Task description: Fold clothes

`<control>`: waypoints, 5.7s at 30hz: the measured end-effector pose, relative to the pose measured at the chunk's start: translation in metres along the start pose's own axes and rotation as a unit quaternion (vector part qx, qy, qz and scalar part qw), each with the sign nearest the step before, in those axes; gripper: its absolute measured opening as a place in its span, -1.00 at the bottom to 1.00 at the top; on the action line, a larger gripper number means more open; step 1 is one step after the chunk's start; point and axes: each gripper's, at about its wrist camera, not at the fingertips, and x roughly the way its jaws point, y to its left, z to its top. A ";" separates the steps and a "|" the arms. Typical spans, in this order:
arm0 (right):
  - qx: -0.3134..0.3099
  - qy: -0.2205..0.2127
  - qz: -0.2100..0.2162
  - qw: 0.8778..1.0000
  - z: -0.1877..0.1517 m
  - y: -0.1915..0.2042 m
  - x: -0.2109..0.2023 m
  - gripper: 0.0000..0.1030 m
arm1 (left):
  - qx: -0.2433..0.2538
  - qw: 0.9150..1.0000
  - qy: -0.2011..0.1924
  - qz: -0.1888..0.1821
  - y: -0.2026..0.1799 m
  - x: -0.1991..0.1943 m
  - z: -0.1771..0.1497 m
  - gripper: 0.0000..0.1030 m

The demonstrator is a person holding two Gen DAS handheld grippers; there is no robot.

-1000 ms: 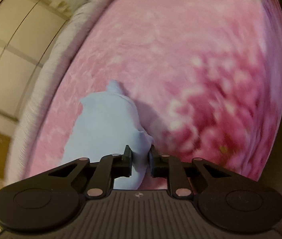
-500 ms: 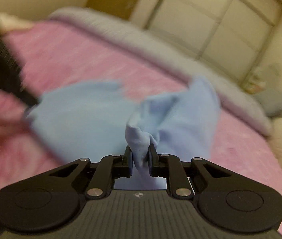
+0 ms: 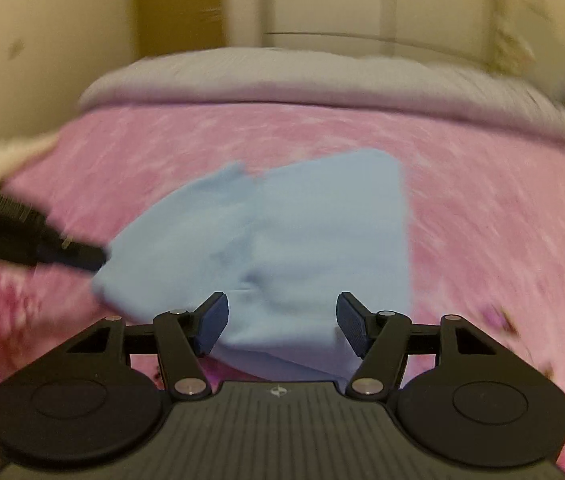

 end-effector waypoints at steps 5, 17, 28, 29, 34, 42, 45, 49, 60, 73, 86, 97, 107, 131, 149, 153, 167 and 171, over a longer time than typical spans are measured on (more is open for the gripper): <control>0.211 0.049 -0.026 0.976 -0.007 -0.083 0.004 0.13 | -0.031 0.997 0.029 -0.057 -0.013 0.022 -0.004 -0.46; 0.425 0.056 0.083 0.900 -0.035 -0.151 0.037 -0.48 | -0.109 0.987 0.058 -0.104 -0.017 0.084 0.004 -0.44; 0.421 0.078 0.090 0.899 -0.040 -0.145 0.054 -0.52 | -0.070 0.992 0.069 -0.084 -0.026 0.102 0.007 -0.63; 0.419 0.078 0.089 0.900 -0.040 -0.143 0.051 -0.52 | -0.064 0.993 0.069 -0.075 -0.027 0.097 0.007 -0.62; 0.403 0.076 0.077 0.909 -0.036 -0.137 0.046 -0.50 | -0.061 0.993 0.076 -0.061 -0.027 0.087 0.008 -0.19; 0.403 0.075 0.075 0.909 -0.035 -0.137 0.049 -0.50 | -0.078 0.990 0.083 -0.085 -0.027 0.110 0.015 -0.48; 0.398 0.075 0.073 0.912 -0.034 -0.136 0.049 -0.51 | -0.054 0.992 0.084 -0.077 -0.030 0.112 0.016 -0.67; 0.389 0.074 0.068 0.916 -0.032 -0.133 0.049 -0.50 | -0.048 0.992 0.068 -0.091 -0.030 0.102 0.019 -0.80; 0.188 0.060 0.095 0.976 0.011 -0.041 0.035 -0.51 | 0.066 0.996 -0.052 -0.039 -0.016 0.007 0.055 -0.85; 0.199 0.067 0.042 0.977 0.000 -0.039 0.042 -0.38 | 0.015 1.000 -0.012 -0.023 0.028 0.023 0.042 -0.84; 0.115 0.070 0.012 0.991 -0.004 -0.013 0.048 -0.49 | 0.086 0.996 -0.032 0.021 0.032 0.005 0.027 -0.89; 0.104 0.036 0.016 0.994 0.004 -0.013 0.033 -0.45 | 0.094 0.993 -0.035 0.056 0.023 -0.008 0.033 -0.80; 0.094 0.035 0.035 0.994 0.035 -0.015 0.042 -0.39 | 0.182 0.979 -0.047 0.074 -0.020 -0.019 0.059 -0.80; 0.114 0.096 -0.022 0.989 0.030 0.001 0.071 -0.32 | 0.212 0.971 0.006 0.106 -0.033 0.023 0.027 -0.88; 0.049 0.081 -0.030 0.995 0.002 0.035 0.037 -0.26 | 0.208 0.968 0.011 0.142 -0.041 0.014 -0.015 -0.89; 0.094 0.069 -0.011 0.993 0.004 0.027 0.012 -0.19 | 0.207 0.963 0.003 0.171 -0.049 -0.005 -0.025 -0.87; 0.130 0.051 -0.037 0.989 -0.027 0.034 -0.061 0.53 | 0.233 0.949 -0.040 0.208 -0.084 -0.079 -0.074 -0.45; 0.124 0.032 -0.051 0.991 -0.026 0.041 -0.083 0.71 | 0.243 0.945 -0.055 0.213 -0.096 -0.097 -0.084 -0.35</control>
